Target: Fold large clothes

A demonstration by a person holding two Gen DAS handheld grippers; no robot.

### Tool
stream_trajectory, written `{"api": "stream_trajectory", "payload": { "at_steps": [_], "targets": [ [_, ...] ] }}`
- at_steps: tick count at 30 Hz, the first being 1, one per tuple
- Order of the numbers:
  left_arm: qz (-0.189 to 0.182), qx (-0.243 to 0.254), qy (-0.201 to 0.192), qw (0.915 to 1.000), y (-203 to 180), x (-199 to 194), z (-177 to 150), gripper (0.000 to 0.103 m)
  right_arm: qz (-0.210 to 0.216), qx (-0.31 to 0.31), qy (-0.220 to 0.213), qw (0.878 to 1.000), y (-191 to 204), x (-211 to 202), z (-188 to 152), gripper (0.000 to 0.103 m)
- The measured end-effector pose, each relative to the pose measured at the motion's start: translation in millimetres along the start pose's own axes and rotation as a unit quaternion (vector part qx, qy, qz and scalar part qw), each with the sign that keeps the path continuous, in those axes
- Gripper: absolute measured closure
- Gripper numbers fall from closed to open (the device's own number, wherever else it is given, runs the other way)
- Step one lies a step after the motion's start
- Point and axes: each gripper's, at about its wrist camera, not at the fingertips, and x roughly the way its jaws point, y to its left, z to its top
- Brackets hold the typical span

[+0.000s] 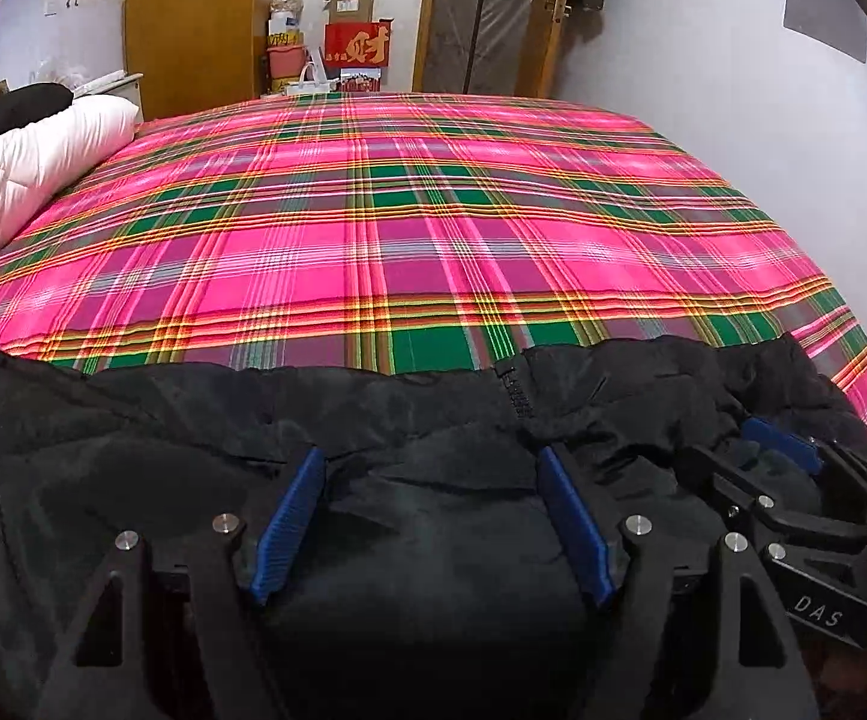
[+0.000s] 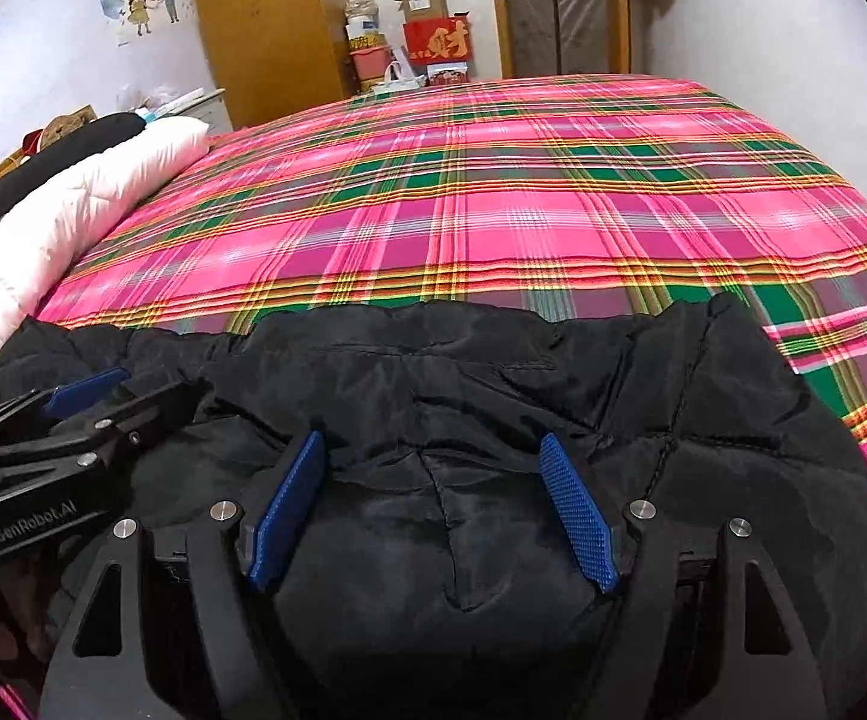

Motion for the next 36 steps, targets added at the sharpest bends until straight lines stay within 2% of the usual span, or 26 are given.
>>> {"api": "stream_trajectory", "payload": {
  "at_steps": [5,8,9,11,14,17,18,20,26,31,34,36],
  "targets": [
    [0.005,0.003,0.003,1.0000,-1,4,2,0.026,0.003,0.002,0.005,1.000,0,0,3,0.029],
    [-0.001,0.001,0.024,0.9997,3,-7,10,0.028,-0.003,-0.009,0.006,1.000,0,-24,12,0.030],
    [-0.004,-0.001,0.020,0.9998,4,-17,13,0.029,-0.004,-0.011,-0.007,1.000,-2,-36,14,0.030],
    [-0.011,0.009,-0.013,0.9998,12,-46,17,0.029,-0.009,-0.022,-0.037,0.999,-12,-64,17,0.030],
    [0.029,0.040,-0.051,0.9975,35,-74,14,0.029,-0.051,-0.029,-0.045,0.997,-37,-78,12,0.030],
    [0.079,0.030,-0.031,0.9960,74,-64,5,0.029,-0.073,0.009,-0.016,0.997,-72,-61,1,0.030],
    [0.080,0.010,-0.015,0.9966,91,-54,0,0.029,-0.065,0.021,-0.014,0.998,-79,-57,-2,0.030],
    [0.069,-0.017,-0.018,0.9973,108,-47,-7,0.029,-0.054,0.037,-0.019,0.998,-86,-49,-7,0.030],
    [0.071,-0.041,-0.032,0.9961,113,-27,-13,0.028,-0.047,0.048,-0.013,0.998,-90,-22,-5,0.030],
    [0.064,-0.048,-0.031,0.9963,115,-23,-15,0.028,-0.049,0.048,-0.013,0.998,-90,-21,-8,0.030],
    [0.076,-0.038,-0.020,0.9962,110,-24,-12,0.028,-0.053,0.047,-0.001,0.997,-90,-22,-4,0.031],
    [0.084,-0.031,-0.002,0.9960,106,-34,-5,0.029,-0.070,0.040,0.015,0.997,-86,-33,4,0.031]
  ]
}}
